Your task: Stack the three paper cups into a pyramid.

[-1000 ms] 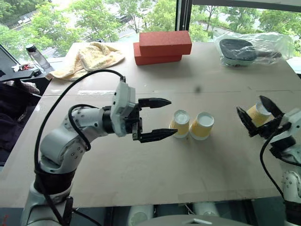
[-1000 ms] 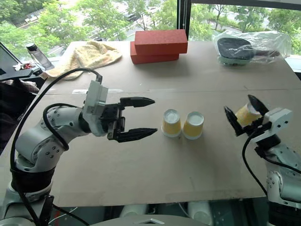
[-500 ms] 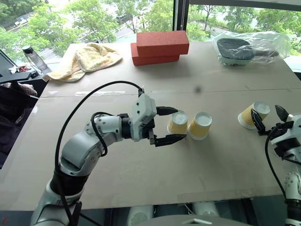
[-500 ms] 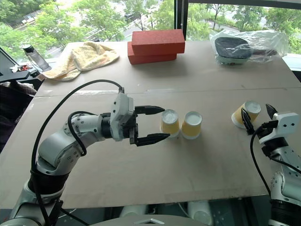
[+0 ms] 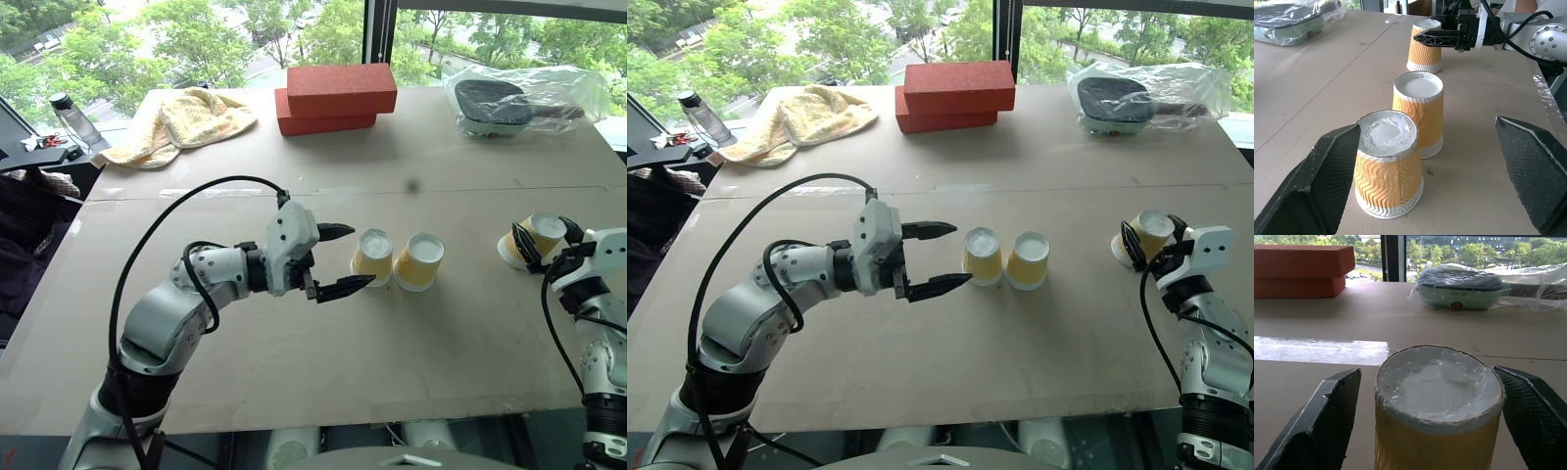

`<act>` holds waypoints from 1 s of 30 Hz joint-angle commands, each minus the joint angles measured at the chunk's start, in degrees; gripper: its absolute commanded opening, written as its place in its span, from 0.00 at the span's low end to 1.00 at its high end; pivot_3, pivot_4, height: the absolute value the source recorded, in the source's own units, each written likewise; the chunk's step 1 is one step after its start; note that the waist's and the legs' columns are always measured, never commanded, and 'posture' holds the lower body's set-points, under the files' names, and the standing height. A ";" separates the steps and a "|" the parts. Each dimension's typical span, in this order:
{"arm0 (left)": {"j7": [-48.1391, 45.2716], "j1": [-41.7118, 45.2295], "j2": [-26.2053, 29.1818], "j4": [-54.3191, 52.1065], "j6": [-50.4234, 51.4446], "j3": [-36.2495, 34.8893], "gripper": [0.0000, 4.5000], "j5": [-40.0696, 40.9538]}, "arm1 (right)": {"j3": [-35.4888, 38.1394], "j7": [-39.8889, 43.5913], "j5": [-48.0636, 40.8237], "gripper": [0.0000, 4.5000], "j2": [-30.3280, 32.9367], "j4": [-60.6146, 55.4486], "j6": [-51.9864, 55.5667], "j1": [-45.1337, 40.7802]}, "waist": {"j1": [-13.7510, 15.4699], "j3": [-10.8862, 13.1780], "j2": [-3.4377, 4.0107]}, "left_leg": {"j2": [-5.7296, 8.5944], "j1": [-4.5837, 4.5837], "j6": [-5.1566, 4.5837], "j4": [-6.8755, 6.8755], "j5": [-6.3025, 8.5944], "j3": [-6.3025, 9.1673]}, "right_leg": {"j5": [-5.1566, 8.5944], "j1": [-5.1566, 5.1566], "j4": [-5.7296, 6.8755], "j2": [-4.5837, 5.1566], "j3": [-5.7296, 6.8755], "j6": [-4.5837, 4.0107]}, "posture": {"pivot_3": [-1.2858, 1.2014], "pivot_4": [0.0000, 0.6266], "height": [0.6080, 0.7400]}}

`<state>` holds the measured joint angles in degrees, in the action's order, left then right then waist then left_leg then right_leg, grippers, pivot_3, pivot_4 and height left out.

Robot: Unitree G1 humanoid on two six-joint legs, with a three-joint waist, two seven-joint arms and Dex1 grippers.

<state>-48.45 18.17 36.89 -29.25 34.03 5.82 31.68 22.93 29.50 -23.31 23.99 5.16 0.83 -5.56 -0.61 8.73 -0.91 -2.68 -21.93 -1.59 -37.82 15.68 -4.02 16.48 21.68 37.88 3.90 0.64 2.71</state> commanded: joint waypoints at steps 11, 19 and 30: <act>-5.27 -9.03 3.97 -1.00 -7.12 -10.63 1.00 2.13 | -2.34 9.17 -9.47 0.51 5.17 -14.90 5.87 -2.49 | -0.43 0.05 0.12 | -0.07 0.07 0.00 0.06 0.00 -0.07 | 0.00 0.04 0.03 -0.01 -0.01 0.00 | 0.52 0.24 0.93; -7.66 -18.81 2.29 0.64 -12.31 -17.75 1.00 4.28 | -8.24 15.08 -24.44 0.51 11.01 -28.82 22.40 -7.41 | 0.22 0.03 0.07 | -0.08 -0.07 -0.17 0.04 0.10 0.12 | 0.00 0.01 -0.06 0.11 0.13 -0.01 | 0.52 0.24 0.93; -7.02 -21.37 1.17 -0.78 -13.76 -19.09 1.00 5.90 | -18.03 15.56 -19.95 0.51 11.32 -29.47 27.19 -12.70 | 0.05 0.03 0.02 | -0.04 -0.08 -0.27 0.04 0.15 0.12 | 0.00 0.02 -0.06 0.17 0.14 -0.02 | 0.52 0.24 0.93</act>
<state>-55.68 -3.00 38.07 -27.96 21.44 -11.81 36.26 4.39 45.02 -43.57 35.28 -23.58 28.68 -17.21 -0.56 8.76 -0.88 -2.73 -22.01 -1.85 -37.78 15.83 -3.89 16.48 21.71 37.81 4.05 0.79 2.69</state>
